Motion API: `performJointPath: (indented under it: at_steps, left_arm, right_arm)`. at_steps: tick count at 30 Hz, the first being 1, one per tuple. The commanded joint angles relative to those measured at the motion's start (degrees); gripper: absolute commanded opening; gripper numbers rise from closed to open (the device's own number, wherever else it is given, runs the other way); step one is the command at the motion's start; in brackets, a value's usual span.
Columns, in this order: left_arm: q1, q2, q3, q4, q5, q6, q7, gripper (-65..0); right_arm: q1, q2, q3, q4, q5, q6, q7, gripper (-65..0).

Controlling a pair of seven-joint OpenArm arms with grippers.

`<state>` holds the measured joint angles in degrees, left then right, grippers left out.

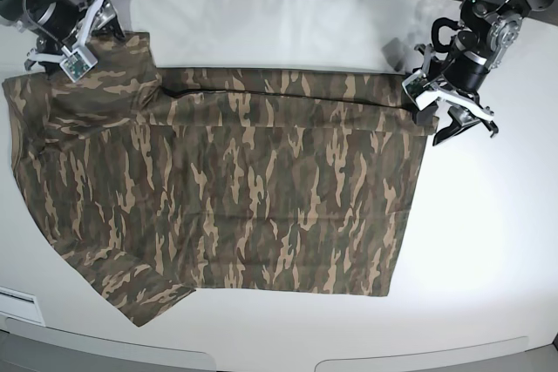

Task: Fold the T-shirt properly
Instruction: 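Lower the collar edge onto the table and open both grippers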

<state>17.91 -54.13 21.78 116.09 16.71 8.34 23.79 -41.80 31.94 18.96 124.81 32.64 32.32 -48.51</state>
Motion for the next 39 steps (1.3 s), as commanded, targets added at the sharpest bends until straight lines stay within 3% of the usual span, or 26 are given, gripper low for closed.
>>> performJointPath:
  at_steps: [1,6,13,17,19,22,23,31,39]
  left_arm:
    - [-0.5,-0.9,-0.5,0.7,0.4,0.9,-0.9,-34.7]
    - [-0.6,-0.9,-0.5,0.8,0.4,0.9,-1.5,-34.7]
    - [-0.6,-0.9,-0.5,0.8,0.4,0.9,-1.5,-34.7]
    - [-0.7,-0.9,-0.5,0.8,0.4,0.9,-1.5,-34.7]
    - [-0.7,-0.9,-0.5,0.8,0.4,0.9,-1.5,-34.7]
    - [-0.7,-0.9,-0.5,0.8,0.4,0.9,-1.5,-34.7]
    - [-0.7,-1.0,-0.5,0.8,0.4,0.9,-1.5,-34.7]
    - [-0.6,-1.0,-0.5,0.8,0.7,0.9,-1.5,-34.7]
    - [-0.6,-1.0,-0.5,0.8,0.8,0.9,-1.5,-34.7]
  right_arm:
    - [-0.7,0.0,0.6,0.4,-0.9,-0.3,1.9,-23.2]
    - [-0.8,-3.5,0.6,-5.4,-3.0,0.4,5.4,-23.2]
    - [2.8,-5.2,0.4,-15.3,-1.3,4.1,5.3,-23.5]
    - [3.1,-5.3,0.3,-17.1,0.2,5.7,5.4,-29.7]
    - [3.1,-5.3,0.3,-17.1,0.2,6.0,5.4,-36.8]
    - [3.4,-5.3,0.3,-16.7,0.7,6.1,3.6,-61.1]
    - [3.4,-5.3,0.3,-16.3,1.2,6.1,2.7,-65.0]
    - [3.6,-5.3,0.3,-5.9,1.4,6.0,0.9,-65.0]
    - [11.7,-5.3,0.3,-4.4,1.4,5.5,2.2,-65.0]
